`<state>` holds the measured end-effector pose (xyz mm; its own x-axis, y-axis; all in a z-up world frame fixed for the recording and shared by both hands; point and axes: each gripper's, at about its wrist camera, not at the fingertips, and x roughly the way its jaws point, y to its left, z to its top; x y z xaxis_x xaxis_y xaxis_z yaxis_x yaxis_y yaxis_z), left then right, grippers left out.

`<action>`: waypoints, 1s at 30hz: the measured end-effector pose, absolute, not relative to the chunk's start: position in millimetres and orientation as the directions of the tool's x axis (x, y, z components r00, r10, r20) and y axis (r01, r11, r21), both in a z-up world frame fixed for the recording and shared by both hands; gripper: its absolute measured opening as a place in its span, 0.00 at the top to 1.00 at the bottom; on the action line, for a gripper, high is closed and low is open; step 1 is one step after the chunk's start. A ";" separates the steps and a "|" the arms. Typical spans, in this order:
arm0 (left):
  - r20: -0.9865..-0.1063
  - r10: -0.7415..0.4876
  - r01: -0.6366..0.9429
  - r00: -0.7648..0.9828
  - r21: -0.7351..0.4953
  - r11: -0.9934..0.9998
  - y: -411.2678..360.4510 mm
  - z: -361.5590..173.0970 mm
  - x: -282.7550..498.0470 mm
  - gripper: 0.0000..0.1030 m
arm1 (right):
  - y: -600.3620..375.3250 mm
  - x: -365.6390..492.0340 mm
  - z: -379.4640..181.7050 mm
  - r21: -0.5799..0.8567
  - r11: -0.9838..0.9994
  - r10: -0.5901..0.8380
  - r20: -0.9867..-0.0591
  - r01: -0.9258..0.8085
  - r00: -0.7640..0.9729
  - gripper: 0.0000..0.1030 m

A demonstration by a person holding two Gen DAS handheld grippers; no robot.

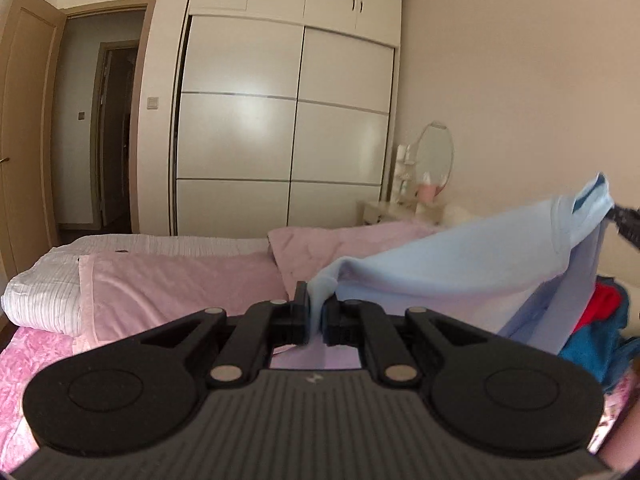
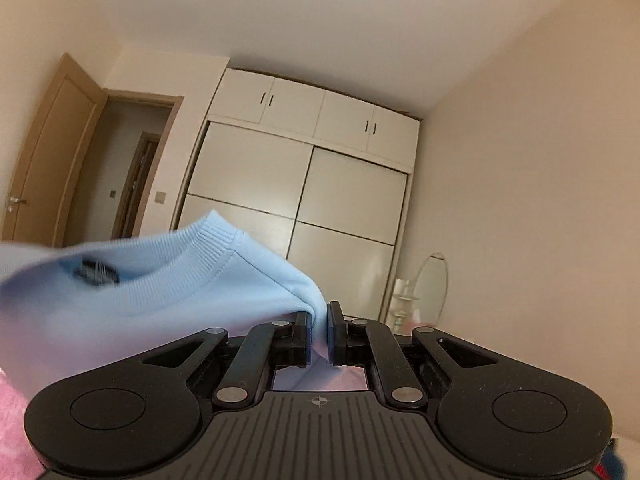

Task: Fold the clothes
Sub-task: 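Lift the sweatshirt with both grippers to shake it out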

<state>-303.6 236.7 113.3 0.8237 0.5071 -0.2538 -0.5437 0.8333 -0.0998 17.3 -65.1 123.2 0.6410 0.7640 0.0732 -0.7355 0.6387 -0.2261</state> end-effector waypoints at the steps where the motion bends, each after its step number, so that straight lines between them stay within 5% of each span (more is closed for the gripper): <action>1: -0.250 0.503 -0.540 0.827 -0.107 0.835 232.0 116.9 -313.1 0.95 | -70.4 9.5 126.5 -0.240 0.635 0.765 0.064 -0.734 0.641 0.95; 10: -0.300 0.505 -0.559 0.810 -0.132 0.818 244.6 137.4 -328.3 0.94 | -51.1 5.0 150.8 -0.351 0.562 0.800 0.001 -0.749 0.600 0.94; 13: -0.383 0.522 -0.605 0.762 -0.133 0.785 281.4 110.6 -292.5 0.94 | -8.8 36.8 142.3 -0.369 0.516 0.816 -0.064 -0.773 0.575 0.94; 17: -0.551 0.531 -0.690 0.644 -0.120 0.713 344.1 46.8 -230.5 0.89 | 71.4 99.1 102.7 -0.307 0.424 0.827 -0.253 -0.852 0.503 0.94; 19: -0.628 0.523 -0.729 0.576 -0.105 0.676 375.4 15.0 -199.4 0.66 | 123.1 140.5 74.1 -0.233 0.372 0.809 -0.392 -0.898 0.437 0.94; 20: -0.665 0.517 -0.748 0.539 -0.096 0.657 391.1 -1.0 -183.9 0.63 | 153.4 164.0 53.3 -0.188 0.349 0.783 -0.480 -0.918 0.396 0.93; 22: -0.732 0.499 -0.782 0.464 -0.074 0.618 422.4 -32.9 -152.9 0.64 | 207.2 202.3 5.3 -0.118 0.335 0.704 -0.628 -0.935 0.331 0.85; 26: -0.815 0.447 -0.825 0.368 -0.064 0.561 432.8 -75.2 -136.0 0.64 | 246.4 234.1 -67.7 -0.050 0.331 0.634 -0.727 -0.942 0.261 0.34; 30: -0.863 0.388 -0.852 0.323 -0.086 0.517 402.3 -100.5 -154.7 0.61 | 208.5 250.3 -116.7 0.035 0.367 0.605 -0.768 -0.930 0.210 0.32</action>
